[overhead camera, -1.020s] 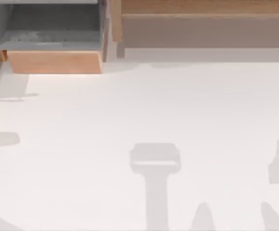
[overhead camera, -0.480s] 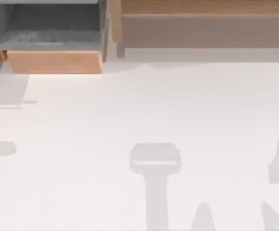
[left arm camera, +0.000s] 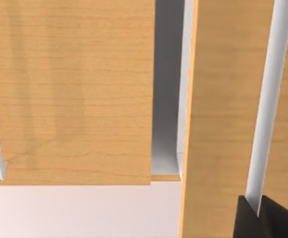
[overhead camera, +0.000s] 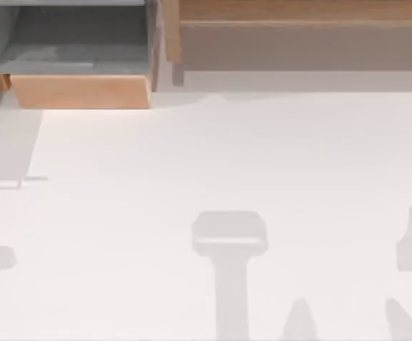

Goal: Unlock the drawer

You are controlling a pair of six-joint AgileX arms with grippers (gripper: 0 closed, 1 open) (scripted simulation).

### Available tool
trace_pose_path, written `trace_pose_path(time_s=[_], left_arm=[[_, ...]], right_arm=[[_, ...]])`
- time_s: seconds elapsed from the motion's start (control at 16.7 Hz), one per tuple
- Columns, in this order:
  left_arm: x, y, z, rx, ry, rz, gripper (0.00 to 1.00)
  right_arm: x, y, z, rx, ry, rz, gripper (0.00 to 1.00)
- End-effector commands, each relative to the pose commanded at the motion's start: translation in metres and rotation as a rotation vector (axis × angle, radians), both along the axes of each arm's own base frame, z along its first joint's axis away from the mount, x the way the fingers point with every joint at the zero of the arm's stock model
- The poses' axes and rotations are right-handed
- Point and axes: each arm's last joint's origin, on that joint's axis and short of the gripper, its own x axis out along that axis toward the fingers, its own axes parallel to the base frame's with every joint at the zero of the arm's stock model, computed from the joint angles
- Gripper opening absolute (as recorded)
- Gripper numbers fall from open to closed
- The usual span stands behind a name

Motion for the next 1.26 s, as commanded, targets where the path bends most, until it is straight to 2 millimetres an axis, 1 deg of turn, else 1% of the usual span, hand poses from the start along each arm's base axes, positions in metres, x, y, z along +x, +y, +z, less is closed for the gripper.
trace_pose_path(time_s=[0.12, 0.9, 0.96, 1.26], left_arm=[[0.0, 0.0, 0.0, 0.0, 0.0, 0.0, 0.0], [0.0, 0.0, 0.0, 0.0, 0.0, 0.0, 0.98], [0.0, 0.0, 0.0, 0.0, 0.0, 0.0, 1.0], [0.0, 0.0, 0.0, 0.0, 0.0, 0.0, 1.0]], right_arm=[[0.0, 0.0, 0.0, 0.0, 0.0, 0.0, 1.0], [0.0, 0.0, 0.0, 0.0, 0.0, 0.0, 1.0], [0.0, 0.0, 0.0, 0.0, 0.0, 0.0, 1.0], [0.0, 0.0, 0.0, 0.0, 0.0, 0.0, 1.0]])
